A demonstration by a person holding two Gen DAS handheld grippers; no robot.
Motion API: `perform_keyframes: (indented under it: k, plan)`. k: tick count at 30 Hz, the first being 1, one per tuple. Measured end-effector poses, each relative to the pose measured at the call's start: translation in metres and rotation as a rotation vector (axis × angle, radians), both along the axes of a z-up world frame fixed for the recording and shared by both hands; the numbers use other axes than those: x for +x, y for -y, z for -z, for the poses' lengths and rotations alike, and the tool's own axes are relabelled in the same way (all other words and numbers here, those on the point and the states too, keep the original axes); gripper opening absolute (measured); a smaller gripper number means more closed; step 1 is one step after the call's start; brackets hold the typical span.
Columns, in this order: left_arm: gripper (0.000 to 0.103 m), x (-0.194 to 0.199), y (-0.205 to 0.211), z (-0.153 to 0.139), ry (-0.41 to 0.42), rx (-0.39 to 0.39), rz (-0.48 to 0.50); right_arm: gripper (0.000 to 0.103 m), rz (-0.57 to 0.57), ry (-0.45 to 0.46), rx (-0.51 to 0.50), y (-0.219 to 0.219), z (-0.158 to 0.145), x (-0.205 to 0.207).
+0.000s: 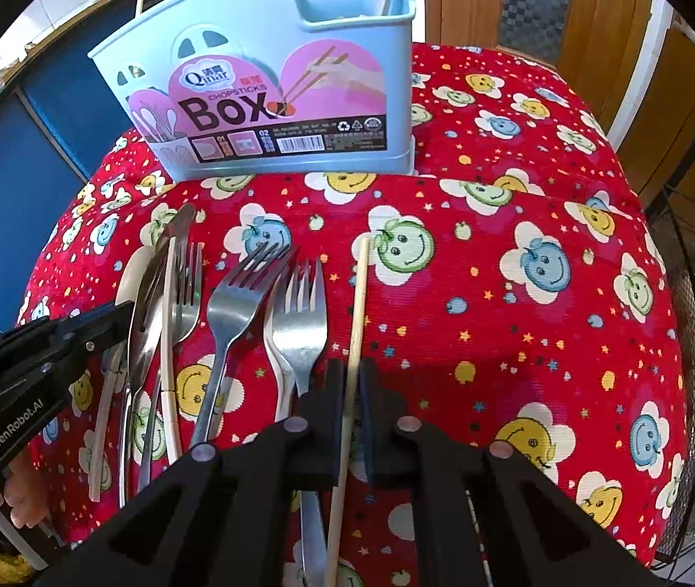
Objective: Organize utensils
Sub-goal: 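Lower the left tool onto the metal knife and close its fingers, then lift the knife with the left tool and carry it over the caddy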
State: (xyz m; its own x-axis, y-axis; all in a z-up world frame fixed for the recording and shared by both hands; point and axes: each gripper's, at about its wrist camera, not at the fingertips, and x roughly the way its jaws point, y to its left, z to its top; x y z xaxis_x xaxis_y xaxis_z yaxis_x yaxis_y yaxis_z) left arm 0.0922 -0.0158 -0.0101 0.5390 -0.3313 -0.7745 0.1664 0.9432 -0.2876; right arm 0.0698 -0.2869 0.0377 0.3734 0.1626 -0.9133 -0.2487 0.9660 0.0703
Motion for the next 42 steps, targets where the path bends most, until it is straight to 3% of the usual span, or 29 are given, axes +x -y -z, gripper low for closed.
perform_keyframes:
  k: [20,32,42]
  plan:
    - [0.004,-0.007,-0.007,-0.006,0.027,0.001,-0.019,0.007,-0.004,0.102,-0.038,-0.008,-0.01,-0.012]
    - [0.003,-0.018,-0.009,-0.025,0.105,0.024,-0.048,0.006,0.014,0.188,0.095,0.002,-0.033,-0.029]
    - [0.003,-0.03,-0.016,-0.042,0.154,0.0,-0.061,0.006,0.029,0.259,0.172,0.009,-0.054,-0.047]
